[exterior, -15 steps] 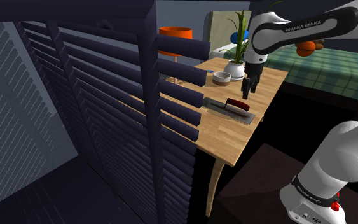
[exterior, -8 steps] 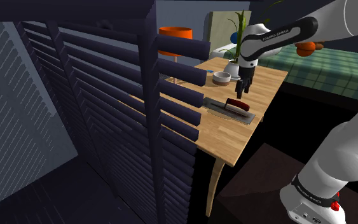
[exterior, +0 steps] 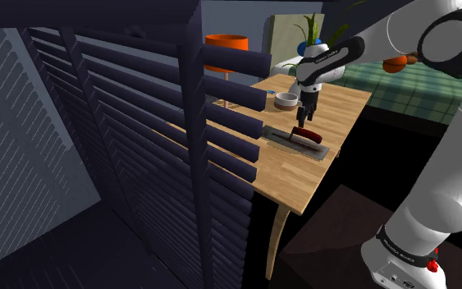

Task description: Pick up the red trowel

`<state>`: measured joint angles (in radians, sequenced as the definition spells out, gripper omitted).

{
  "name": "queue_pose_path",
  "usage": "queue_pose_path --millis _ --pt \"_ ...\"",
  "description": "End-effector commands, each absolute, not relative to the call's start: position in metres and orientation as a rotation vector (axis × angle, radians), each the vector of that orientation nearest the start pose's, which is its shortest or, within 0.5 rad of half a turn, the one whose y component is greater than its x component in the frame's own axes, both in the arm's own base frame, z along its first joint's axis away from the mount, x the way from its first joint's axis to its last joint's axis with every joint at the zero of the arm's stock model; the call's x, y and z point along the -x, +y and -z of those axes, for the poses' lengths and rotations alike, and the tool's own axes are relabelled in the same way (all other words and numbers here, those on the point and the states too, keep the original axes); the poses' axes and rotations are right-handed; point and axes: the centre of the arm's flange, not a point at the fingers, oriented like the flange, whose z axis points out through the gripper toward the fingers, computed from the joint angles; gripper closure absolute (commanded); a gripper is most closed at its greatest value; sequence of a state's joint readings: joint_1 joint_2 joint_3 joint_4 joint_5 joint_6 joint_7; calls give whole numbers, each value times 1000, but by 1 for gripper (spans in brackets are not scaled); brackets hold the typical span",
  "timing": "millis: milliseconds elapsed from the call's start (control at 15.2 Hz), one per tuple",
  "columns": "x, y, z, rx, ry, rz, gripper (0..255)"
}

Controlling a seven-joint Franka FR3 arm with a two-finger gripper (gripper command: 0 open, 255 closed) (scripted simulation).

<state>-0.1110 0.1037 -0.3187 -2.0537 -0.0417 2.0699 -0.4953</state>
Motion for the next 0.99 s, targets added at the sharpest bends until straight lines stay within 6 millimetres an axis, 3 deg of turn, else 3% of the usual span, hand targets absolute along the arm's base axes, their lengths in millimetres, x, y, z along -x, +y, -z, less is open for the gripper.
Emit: queue_pose_path --millis 0,594,924 --pt "-525 -251 -372 3162 -143 -164 0" --pt "-596 -325 -316 3174 -155 -156 0" --pt "-597 -327 -294 3175 -155 -155 0"
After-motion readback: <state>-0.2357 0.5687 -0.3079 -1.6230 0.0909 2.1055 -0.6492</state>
